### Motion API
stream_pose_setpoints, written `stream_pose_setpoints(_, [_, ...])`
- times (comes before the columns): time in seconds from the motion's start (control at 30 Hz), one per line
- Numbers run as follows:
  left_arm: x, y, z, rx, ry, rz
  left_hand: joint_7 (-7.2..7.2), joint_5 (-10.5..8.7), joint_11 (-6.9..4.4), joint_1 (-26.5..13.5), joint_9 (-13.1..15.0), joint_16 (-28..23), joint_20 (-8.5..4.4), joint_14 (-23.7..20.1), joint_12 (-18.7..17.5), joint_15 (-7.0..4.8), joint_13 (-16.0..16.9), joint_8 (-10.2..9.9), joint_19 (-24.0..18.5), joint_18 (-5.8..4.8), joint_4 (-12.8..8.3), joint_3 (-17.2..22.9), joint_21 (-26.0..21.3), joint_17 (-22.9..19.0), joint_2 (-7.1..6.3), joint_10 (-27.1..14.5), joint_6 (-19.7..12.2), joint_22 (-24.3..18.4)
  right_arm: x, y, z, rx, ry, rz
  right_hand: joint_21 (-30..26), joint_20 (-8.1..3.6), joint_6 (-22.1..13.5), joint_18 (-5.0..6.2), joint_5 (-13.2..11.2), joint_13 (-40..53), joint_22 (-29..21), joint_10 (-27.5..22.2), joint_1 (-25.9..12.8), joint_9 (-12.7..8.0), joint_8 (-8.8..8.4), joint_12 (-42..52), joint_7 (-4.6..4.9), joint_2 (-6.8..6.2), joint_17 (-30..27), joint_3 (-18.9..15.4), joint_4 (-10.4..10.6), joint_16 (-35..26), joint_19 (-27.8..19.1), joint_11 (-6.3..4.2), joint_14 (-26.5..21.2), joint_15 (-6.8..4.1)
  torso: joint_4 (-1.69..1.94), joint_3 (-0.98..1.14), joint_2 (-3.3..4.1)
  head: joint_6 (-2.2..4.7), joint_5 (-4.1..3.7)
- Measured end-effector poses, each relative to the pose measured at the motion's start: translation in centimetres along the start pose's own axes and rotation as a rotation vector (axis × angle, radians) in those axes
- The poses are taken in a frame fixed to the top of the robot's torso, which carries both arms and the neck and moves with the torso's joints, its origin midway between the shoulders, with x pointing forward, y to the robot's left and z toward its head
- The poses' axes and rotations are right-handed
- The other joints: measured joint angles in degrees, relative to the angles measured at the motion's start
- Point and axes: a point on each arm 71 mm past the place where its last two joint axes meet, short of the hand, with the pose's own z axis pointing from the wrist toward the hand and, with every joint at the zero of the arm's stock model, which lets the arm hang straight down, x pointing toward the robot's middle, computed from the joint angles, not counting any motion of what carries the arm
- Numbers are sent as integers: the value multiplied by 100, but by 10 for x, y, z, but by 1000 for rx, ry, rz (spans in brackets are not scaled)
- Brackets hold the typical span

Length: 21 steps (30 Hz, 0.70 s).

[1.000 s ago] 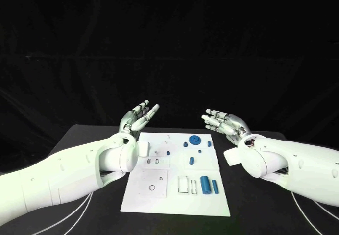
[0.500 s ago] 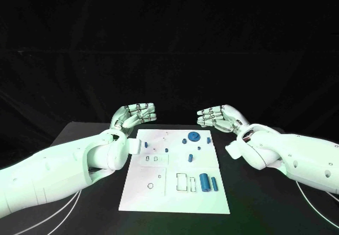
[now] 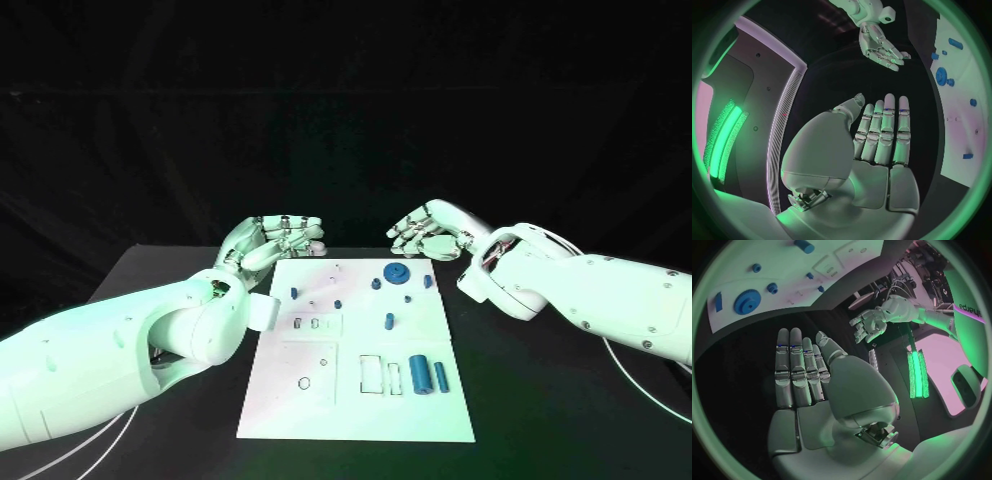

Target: Assemble the parts on the task board

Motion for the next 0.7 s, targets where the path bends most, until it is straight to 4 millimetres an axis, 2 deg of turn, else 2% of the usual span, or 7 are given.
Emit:
stream_pose_setpoints(0.03, [1,-2,-1,3,7,0,0,0,8,0,0,0,0,0,-11,0,0,0,0,0,0,0,0,0,0,12,0,0,-1,2,4,-5,9,-30,410,-222,188,0,35,86,215,198,-66,23,19,0,-91,-104,442,61,-2,456,530,-114,527,-197,0,6,32,15,2])
stream_pose_setpoints(0.07, [1,-5,-2,5,13,0,0,0,16,0,-6,0,0,0,-37,0,-3,0,0,0,0,0,0,0,0,23,0,-3,-1,4,8,-10,18,-60,619,-310,263,2,71,136,332,256,-109,34,19,0,-128,-147,705,88,10,714,738,-171,702,-275,-2,15,68,30,14])
stream_pose_setpoints(0.17, [3,-11,-4,12,29,1,0,0,10,-47,-13,-4,0,0,-70,0,-7,-35,0,0,30,3,0,7,-47,29,0,-14,-2,12,18,-25,51,-155,973,-423,290,2,143,224,552,280,-179,40,-13,0,-156,-217,1292,167,56,1318,1018,-207,809,-363,1,37,180,83,28])
stream_pose_setpoints(0.37, [9,-23,-6,29,61,-5,0,0,10,-116,-24,-54,0,0,-110,0,-6,-67,0,0,58,-27,0,13,-116,29,0,-29,-2,16,26,-16,106,-329,1401,-451,211,2,143,290,868,-205,-336,40,-118,-74,-235,-373,3342,256,144,3440,1227,-190,808,-363,38,52,366,154,-41])
stream_pose_setpoints(0.47, [9,-28,-8,36,66,-4,0,0,10,-127,-29,-54,0,0,-110,0,-6,-67,0,0,74,-43,0,13,-106,29,0,-38,-1,18,28,-10,125,-392,2288,-449,136,2,143,404,1830,-406,-410,68,-118,47,-271,-447,4583,344,224,4765,1471,-172,831,-341,58,51,446,171,-76])
stream_pose_setpoints(0.53, [8,-32,-8,42,67,-2,0,0,10,-139,-29,-54,0,0,-125,0,-6,-67,0,0,74,-43,0,13,-93,29,0,-37,1,19,28,-6,138,-430,2801,-419,135,-100,143,453,2446,-491,-408,82,-118,105,-273,-445,5015,403,261,5206,1518,-145,830,-342,66,49,488,182,-80])
stream_pose_setpoints(0.7, [6,-38,-9,52,66,2,0,0,10,-139,-33,-76,22,-22,-135,21,-6,-89,-23,-1,74,-43,0,13,-92,29,0,-46,4,21,29,1,161,-484,3421,-402,117,-134,143,529,3202,-589,-432,107,-118,179,-291,-481,5376,488,315,5570,1562,-129,829,-342,86,47,571,191,-80])
